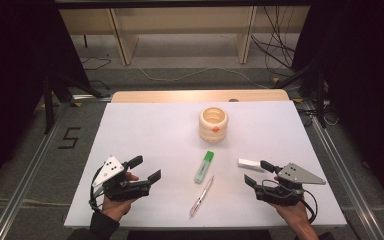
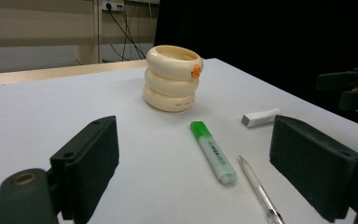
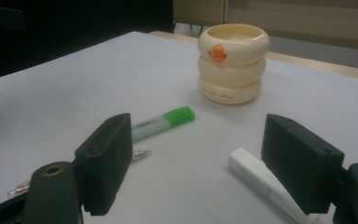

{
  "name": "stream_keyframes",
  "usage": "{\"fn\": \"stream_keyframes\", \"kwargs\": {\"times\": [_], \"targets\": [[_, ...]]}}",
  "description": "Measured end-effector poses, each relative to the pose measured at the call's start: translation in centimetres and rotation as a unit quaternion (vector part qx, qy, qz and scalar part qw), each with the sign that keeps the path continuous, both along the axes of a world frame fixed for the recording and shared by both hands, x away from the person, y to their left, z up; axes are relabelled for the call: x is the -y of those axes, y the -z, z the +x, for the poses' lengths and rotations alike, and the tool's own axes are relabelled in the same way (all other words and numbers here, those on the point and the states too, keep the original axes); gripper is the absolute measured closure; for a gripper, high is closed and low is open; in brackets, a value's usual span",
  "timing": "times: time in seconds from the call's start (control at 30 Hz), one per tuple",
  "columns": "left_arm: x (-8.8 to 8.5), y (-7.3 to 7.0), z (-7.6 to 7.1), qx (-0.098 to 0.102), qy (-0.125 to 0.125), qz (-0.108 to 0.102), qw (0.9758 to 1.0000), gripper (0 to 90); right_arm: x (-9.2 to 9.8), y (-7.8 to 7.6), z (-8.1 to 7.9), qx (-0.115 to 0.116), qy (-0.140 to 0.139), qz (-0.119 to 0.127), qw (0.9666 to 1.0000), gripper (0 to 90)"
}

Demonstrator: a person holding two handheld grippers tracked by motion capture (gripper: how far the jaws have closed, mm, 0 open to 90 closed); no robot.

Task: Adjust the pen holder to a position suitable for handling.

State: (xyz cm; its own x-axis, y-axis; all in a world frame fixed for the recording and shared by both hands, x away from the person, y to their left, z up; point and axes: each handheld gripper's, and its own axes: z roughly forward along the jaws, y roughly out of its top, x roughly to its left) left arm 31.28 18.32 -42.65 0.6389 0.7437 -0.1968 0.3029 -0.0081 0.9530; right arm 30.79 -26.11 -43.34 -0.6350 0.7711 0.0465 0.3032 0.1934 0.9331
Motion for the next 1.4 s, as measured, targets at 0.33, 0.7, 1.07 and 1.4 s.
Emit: {"fn": "stream_keyframes", "kwargs": {"times": [0.33, 0.7, 1.07, 1.4], "targets": [[0.0, 0.0, 0.0, 0.001, -0.002, 0.000, 1.0000, 15.3, 0.1, 0.0, 0.2, -0.001, 0.007, -0.002, 1.0000, 26.3], [0.2, 0.1, 0.0, 0.001, -0.002, 0.004, 1.0000, 15.3, -0.3, -0.2, 1.9, -0.003, 0.030, -0.007, 0.9995, 30.8], [0.1, 0.1, 0.0, 0.001, -0.003, 0.002, 1.0000, 15.3, -0.8, -0.2, 5.4, -0.015, 0.060, -0.034, 0.9975, 40.2], [0.2, 0.1, 0.1, 0.002, -0.005, 0.000, 1.0000, 15.3, -1.0, -0.1, 9.9, -0.035, 0.074, -0.030, 0.9962, 60.2]]}}
